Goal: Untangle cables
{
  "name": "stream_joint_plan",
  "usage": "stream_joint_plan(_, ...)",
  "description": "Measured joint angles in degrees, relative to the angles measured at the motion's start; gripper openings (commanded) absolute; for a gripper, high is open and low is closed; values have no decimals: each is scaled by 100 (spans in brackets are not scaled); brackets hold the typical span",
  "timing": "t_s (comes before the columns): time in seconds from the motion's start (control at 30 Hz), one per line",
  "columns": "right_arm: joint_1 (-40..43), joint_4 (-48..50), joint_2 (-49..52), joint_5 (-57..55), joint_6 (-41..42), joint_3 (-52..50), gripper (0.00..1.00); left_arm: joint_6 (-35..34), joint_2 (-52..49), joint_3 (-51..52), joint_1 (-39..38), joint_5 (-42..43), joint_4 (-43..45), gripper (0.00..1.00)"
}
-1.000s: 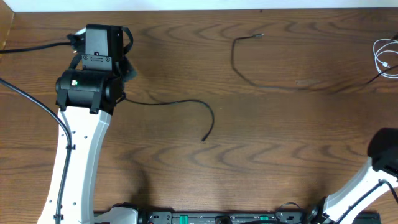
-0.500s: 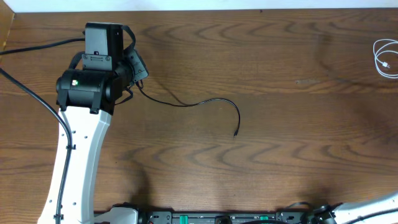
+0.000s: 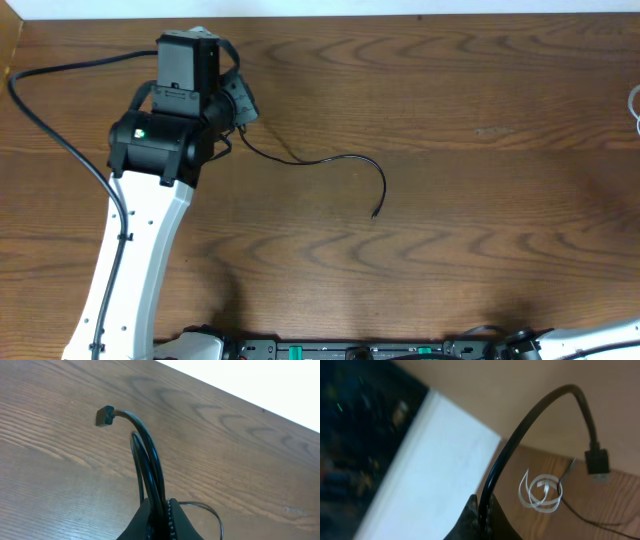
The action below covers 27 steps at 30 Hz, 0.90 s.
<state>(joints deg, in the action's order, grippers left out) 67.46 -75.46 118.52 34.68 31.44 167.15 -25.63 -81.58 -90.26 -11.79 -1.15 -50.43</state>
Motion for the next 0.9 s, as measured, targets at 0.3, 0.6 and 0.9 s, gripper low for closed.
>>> stream_joint_plan(0.3, -1764, 170, 4, -1631, -741, -1222, 5, 2, -310, 0, -44, 7, 11, 8)
stream_joint_plan(0.6, -2599, 566, 17, -2704, -1078, -2815, 99, 555, -356, 0, -44, 439, 11, 8)
stream_joint_plan(0.9, -2656, 15, 15, -1161, -1991, -2977, 99, 1145, -358, 0, -42, 1381, 131, 8)
